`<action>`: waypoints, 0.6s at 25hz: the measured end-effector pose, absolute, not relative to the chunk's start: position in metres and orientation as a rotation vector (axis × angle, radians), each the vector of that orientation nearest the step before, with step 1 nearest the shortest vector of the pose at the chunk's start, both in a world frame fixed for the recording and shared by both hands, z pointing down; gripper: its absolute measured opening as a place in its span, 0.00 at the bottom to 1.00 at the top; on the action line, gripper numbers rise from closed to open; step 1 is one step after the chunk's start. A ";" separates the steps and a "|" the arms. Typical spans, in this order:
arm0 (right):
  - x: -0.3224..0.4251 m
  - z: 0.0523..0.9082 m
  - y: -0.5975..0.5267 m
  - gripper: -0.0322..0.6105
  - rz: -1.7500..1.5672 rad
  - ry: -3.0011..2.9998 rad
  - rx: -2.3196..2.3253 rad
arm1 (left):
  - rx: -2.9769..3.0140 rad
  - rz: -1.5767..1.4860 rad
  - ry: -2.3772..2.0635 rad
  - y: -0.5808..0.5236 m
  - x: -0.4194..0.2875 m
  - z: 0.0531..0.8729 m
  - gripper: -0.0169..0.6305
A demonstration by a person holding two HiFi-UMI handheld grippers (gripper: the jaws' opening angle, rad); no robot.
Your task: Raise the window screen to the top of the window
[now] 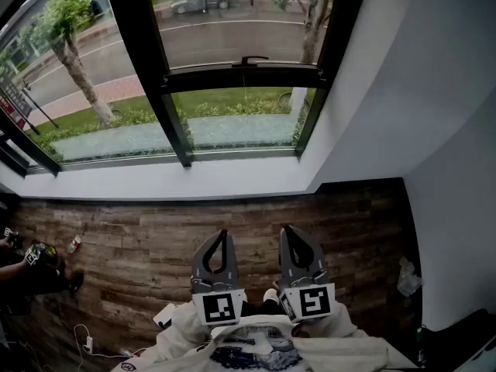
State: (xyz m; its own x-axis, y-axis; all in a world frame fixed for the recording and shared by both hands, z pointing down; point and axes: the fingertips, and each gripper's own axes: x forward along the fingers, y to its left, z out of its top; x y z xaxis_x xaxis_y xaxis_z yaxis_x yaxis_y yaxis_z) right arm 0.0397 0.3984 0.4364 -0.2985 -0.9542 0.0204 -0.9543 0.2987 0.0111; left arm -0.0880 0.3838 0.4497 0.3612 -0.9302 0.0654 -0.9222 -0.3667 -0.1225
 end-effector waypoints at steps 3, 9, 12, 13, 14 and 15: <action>0.050 0.435 0.403 0.05 0.009 -2.508 1.860 | -2.544 -0.167 1.723 0.387 -0.081 0.445 0.03; 0.073 0.431 0.407 0.05 0.032 -2.541 1.871 | -2.542 -0.176 1.712 0.390 -0.055 0.438 0.03; 0.090 0.429 0.406 0.05 0.075 -2.586 1.886 | -2.539 -0.181 1.704 0.388 -0.037 0.437 0.03; 0.096 0.429 0.405 0.05 0.075 -2.595 1.886 | -2.535 -0.183 1.703 0.387 -0.031 0.436 0.03; 0.102 0.428 0.405 0.05 0.069 -2.600 1.885 | -2.530 -0.184 1.703 0.387 -0.026 0.436 0.03; 0.108 0.427 0.406 0.05 0.062 -2.605 1.885 | -2.525 -0.185 1.702 0.387 -0.020 0.435 0.03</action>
